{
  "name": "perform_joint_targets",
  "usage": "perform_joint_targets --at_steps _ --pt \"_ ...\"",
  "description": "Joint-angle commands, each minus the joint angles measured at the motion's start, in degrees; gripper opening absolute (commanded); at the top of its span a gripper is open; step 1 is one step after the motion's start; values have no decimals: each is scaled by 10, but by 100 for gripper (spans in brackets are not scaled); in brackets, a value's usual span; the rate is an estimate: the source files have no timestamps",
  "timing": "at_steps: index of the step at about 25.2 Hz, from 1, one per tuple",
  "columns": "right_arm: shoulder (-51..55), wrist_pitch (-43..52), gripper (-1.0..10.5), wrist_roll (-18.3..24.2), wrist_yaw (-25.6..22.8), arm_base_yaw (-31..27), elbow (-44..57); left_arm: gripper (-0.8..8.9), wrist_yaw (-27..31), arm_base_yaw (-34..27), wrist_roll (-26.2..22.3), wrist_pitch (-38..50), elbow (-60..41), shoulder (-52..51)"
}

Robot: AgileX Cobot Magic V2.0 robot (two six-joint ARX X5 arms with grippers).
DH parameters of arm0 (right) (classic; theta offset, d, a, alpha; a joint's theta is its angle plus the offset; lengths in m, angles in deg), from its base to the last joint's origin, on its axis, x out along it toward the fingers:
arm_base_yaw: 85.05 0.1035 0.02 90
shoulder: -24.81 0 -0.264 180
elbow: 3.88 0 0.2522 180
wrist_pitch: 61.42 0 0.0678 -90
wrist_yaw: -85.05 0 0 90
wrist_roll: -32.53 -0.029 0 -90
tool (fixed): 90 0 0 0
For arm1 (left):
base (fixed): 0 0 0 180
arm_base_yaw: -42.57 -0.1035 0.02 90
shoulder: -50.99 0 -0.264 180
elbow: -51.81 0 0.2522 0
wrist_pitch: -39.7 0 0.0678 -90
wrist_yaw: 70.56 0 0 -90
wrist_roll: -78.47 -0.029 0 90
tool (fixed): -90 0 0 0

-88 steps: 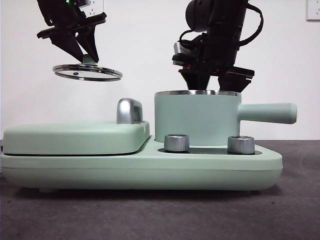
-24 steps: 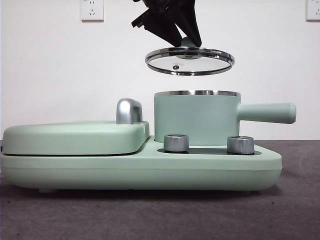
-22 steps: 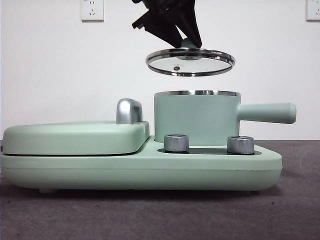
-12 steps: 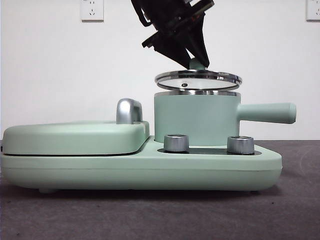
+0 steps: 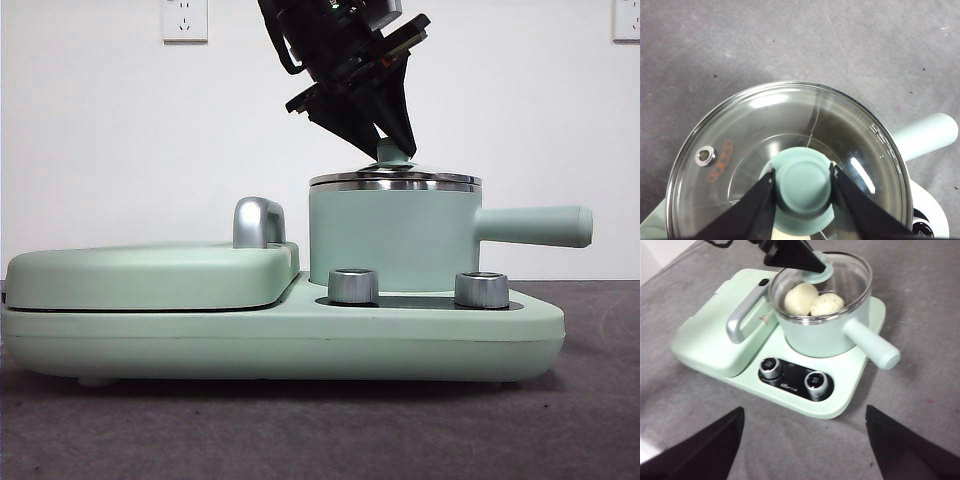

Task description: Put the buns in a small steamer

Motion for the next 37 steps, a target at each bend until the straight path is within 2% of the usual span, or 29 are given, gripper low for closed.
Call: perform_joint_targets --at_steps 1,3,4,10,14,17,20,26,30,34,37 --pt "-2 6 382 -6 -5 6 -3 159 -3 8 3 3 16 18" --pt "-2 6 382 -6 -5 6 -3 381 -3 7 24 4 20 14" --pt "-2 6 382 -6 -5 6 -3 444 -3 6 31 -6 27 11" --pt "-2 6 382 -6 -4 6 -3 438 -3 2 48 -196 136 -38" --pt "-2 6 382 -6 -4 6 -3 438 -3 -5 38 -289 139 -140" --pt "-2 6 382 -6 -2 6 -3 437 -3 -22 35 -309 123 -239" --pt "-2 7 382 -6 11 6 -3 436 -3 -37 26 -303 48 -355" --pt "-2 7 382 -4 28 6 -3 435 -3 -37 31 -293 -134 -519" --pt "-2 7 382 10 65 6 -3 433 -3 -37 64 -276 -259 -621" --pt "-2 9 382 23 86 6 -3 433 3 -37 115 -212 -370 -721" --pt "-2 19 382 26 90 6 -3 434 19 -37 134 -150 -445 -789"
